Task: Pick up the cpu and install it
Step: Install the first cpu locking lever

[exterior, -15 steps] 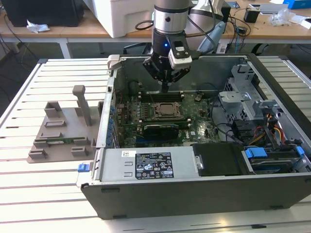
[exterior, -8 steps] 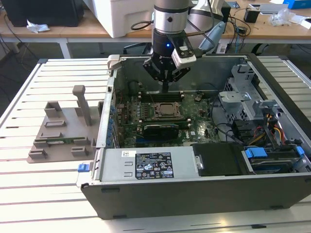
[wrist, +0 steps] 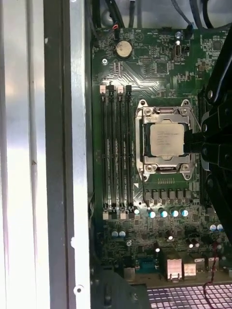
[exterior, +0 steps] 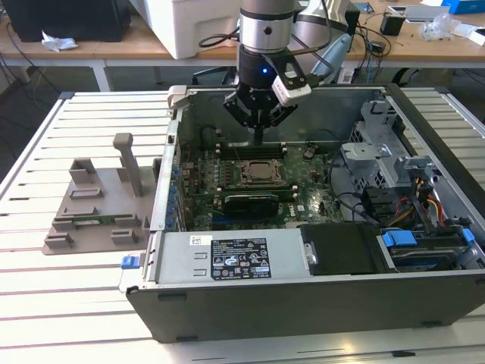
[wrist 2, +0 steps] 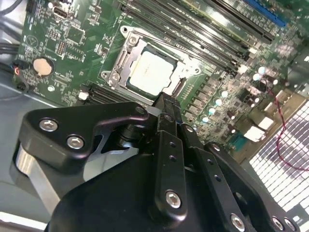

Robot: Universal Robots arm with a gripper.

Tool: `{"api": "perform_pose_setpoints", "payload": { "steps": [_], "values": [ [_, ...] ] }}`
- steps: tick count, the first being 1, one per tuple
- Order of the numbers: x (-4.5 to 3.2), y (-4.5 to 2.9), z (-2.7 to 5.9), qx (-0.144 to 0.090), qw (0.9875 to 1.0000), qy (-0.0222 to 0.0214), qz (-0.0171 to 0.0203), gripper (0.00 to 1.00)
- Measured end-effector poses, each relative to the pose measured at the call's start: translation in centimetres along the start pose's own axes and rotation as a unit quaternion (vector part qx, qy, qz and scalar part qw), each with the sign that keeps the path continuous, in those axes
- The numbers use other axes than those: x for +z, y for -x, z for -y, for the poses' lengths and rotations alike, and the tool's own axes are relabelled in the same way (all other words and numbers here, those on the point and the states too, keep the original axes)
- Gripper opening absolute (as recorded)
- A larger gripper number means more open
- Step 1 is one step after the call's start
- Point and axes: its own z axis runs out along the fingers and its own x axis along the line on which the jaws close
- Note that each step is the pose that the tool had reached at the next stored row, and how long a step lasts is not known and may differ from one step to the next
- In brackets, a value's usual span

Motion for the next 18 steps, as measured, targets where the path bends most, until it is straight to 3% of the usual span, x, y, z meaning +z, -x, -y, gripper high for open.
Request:
{"api": "perform_pose_setpoints", "payload": {
  "steps": [3, 6, 7, 10, 11, 13, 14, 18],
  "values": [
    [0.0, 0.0, 0.0, -0.031, 0.9995, -0.0001, 0.0014, 0.11],
    [0.0, 0.0, 0.0, -0.041, 0.9992, 0.0, 0.0019, 0.11],
    [-0.01, 0.0, 0.0, -0.041, 0.9992, -0.0001, 0.0008, 0.11],
    [0.01, 0.03, 0.0, -0.041, 0.9991, 0.0002, -0.0095, 0.11],
    [0.0, 0.04, 0.0, -0.041, 0.9991, 0.0003, -0.0111, 0.11],
    [0.01, 0.04, 0.0, -0.042, 0.999, 0.01, -0.0112, 0.11],
    [0.01, 0.04, 0.0, -0.042, 0.9987, 0.0255, -0.0108, 0.11],
    [0.02, -0.04, 0.0, -0.042, 0.9987, 0.0275, -0.0108, 0.11]
  ]
}}
